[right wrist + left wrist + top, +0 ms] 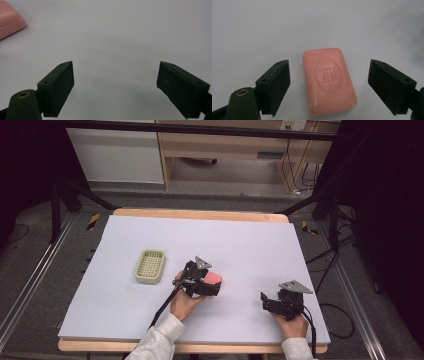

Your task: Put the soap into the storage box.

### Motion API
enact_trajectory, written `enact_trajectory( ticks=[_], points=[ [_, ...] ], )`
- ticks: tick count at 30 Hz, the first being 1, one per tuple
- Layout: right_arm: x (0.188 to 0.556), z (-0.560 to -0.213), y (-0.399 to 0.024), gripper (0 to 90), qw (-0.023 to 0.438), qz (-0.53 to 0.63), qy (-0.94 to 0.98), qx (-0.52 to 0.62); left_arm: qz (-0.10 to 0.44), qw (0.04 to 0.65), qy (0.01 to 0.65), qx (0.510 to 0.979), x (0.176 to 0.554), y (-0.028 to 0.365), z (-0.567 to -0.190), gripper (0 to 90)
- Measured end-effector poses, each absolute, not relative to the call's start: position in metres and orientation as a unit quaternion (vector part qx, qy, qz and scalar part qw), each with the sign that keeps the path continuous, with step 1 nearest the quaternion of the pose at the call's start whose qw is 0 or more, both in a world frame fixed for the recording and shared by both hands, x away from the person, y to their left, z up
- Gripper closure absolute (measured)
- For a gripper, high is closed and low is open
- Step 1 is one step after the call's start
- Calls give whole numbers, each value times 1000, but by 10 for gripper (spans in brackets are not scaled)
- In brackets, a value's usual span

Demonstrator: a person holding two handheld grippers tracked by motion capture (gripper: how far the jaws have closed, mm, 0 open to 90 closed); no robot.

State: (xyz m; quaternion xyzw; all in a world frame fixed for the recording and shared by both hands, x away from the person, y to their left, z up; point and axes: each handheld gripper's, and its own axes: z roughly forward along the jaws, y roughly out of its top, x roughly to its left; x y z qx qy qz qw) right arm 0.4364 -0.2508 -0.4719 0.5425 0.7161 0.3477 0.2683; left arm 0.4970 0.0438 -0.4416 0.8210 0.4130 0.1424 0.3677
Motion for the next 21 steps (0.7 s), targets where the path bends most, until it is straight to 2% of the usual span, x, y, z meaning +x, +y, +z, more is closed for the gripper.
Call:
enact_trajectory(
  ticks=[21],
  points=[
    [437,-473,-251,146,263,347,717,544,124,344,419,831,508,36,-456,192]
  ],
)
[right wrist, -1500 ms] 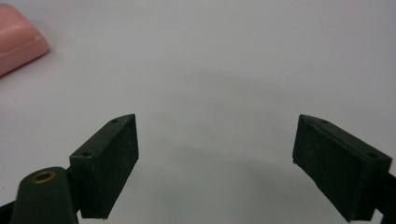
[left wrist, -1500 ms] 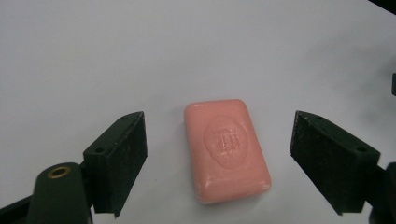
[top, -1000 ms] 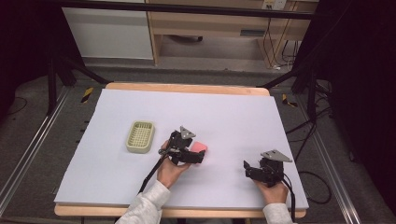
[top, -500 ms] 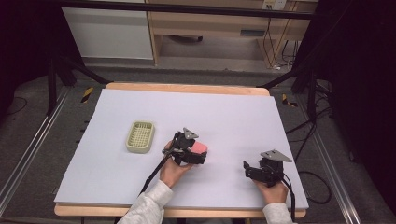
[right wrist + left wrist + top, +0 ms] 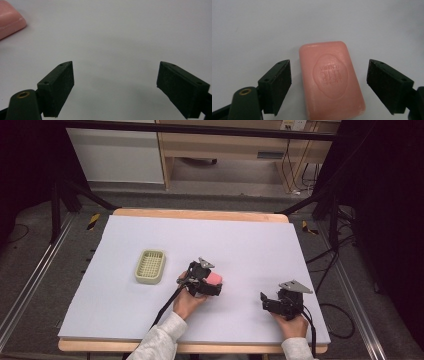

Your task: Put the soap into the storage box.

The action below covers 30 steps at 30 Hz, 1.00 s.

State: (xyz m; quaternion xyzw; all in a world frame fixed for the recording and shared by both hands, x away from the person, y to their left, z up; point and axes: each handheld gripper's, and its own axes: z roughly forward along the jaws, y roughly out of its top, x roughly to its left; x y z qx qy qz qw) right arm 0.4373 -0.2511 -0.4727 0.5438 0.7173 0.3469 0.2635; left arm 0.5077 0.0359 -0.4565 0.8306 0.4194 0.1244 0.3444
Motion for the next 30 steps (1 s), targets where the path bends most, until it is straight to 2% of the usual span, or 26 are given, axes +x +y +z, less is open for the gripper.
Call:
enact_trajectory(
  ticks=[30],
  points=[
    [438,-473,-251,146,261,347,719,542,112,317,426,840,514,30,-469,300]
  ],
)
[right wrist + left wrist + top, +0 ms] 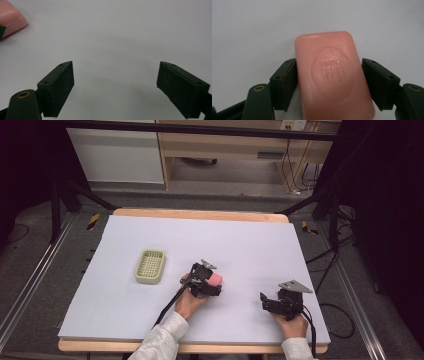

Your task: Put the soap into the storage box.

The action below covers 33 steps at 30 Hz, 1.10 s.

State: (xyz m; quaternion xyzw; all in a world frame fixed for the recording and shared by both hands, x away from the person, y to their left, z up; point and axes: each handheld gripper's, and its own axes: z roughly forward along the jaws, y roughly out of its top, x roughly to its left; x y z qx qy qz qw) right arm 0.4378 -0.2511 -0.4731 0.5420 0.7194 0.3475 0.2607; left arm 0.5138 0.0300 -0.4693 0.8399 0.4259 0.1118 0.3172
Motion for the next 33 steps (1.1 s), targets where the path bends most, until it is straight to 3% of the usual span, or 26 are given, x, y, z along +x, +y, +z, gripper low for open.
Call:
enact_trajectory(
  ticks=[33],
  points=[
    [438,-473,-250,145,256,346,721,542,120,300,428,844,513,29,-464,369]
  ],
)
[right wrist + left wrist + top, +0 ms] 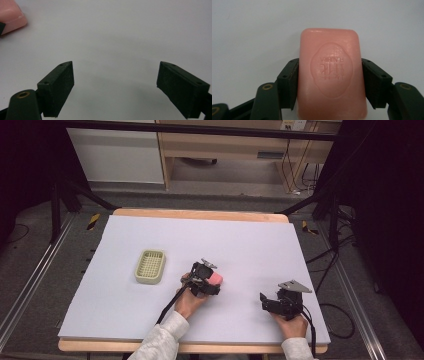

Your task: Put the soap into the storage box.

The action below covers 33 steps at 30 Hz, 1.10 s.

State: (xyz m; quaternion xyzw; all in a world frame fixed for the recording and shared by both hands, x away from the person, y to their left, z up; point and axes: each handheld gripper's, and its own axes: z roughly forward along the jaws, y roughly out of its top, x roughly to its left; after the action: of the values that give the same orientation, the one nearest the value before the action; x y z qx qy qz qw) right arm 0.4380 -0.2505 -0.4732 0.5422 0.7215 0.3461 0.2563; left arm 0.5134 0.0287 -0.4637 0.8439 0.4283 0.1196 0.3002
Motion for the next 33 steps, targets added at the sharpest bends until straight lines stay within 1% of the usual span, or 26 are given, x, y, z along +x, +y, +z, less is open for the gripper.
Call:
enact_trajectory(
  ticks=[11,18,26,33],
  points=[
    [438,-473,-250,145,257,347,721,543,121,306,418,847,508,38,-455,370],
    [438,-473,-251,146,257,346,721,542,121,317,418,843,503,57,-446,370],
    [438,-474,-251,145,259,342,721,544,134,326,418,837,494,83,-428,371],
    [438,-474,-251,145,260,341,721,544,137,331,417,835,490,95,-421,371]
  ],
)
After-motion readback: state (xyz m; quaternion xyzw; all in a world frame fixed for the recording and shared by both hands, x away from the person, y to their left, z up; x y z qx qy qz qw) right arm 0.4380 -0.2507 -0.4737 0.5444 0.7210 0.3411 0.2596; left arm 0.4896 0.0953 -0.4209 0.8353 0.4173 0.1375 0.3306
